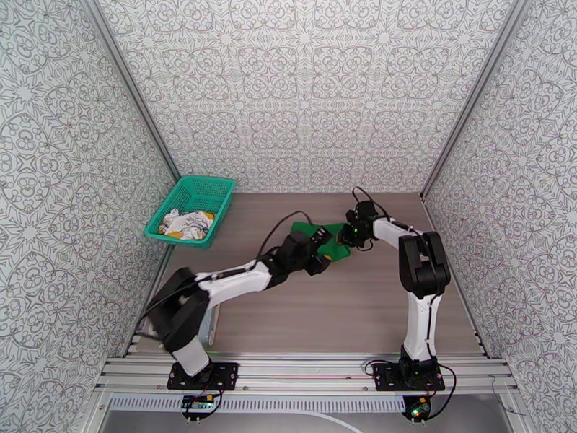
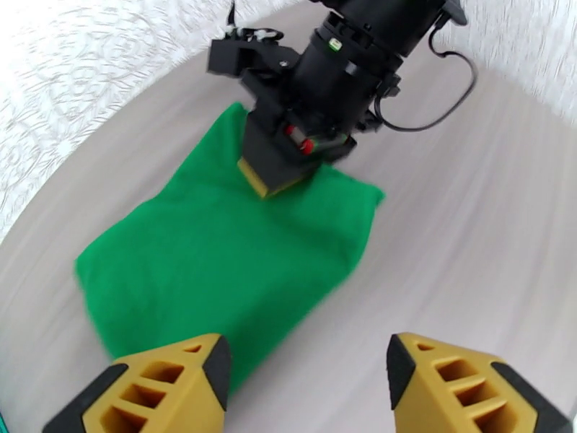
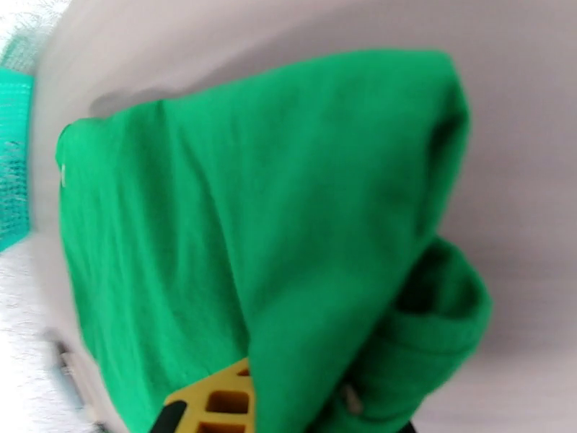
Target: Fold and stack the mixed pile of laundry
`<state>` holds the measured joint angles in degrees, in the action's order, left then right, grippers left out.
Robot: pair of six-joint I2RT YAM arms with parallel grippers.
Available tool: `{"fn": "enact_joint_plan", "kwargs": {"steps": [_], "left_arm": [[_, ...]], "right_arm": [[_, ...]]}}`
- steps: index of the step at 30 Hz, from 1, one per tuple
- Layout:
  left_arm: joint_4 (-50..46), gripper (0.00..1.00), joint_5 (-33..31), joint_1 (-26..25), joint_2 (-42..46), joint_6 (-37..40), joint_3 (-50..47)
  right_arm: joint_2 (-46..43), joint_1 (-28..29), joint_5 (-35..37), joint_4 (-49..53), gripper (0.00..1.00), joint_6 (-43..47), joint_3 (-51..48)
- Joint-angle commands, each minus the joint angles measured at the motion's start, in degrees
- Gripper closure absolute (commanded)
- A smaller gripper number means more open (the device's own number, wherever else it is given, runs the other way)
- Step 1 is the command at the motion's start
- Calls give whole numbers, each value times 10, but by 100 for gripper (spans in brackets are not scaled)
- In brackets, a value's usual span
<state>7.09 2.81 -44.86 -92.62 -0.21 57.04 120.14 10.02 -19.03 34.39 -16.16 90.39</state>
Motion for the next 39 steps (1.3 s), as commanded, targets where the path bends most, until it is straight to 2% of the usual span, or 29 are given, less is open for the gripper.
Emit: {"fn": "enact_joint_plan", "kwargs": {"steps": [1,6,12,17,24,39], "left_arm": [[18,38,7,30,43,-72,-62],[20,38,9,58,93,-108,-127],[18,38,25,71,119,-127,-165],[11,38,33,82,118,-139,-170],[35,38,53,102,91,-157,-175],[44,38,86,108,29,-202,-134]], "right_arm": [[-21,-2,130,86,100,157,81],[40,-8,213,142,100,278,222],[125,-40,264,173,100,339,356],[152,-84,315,147,100,355,393],[168,-135,414,72,100,392,387],[247,-208,531,-10,100,445,434]]}}
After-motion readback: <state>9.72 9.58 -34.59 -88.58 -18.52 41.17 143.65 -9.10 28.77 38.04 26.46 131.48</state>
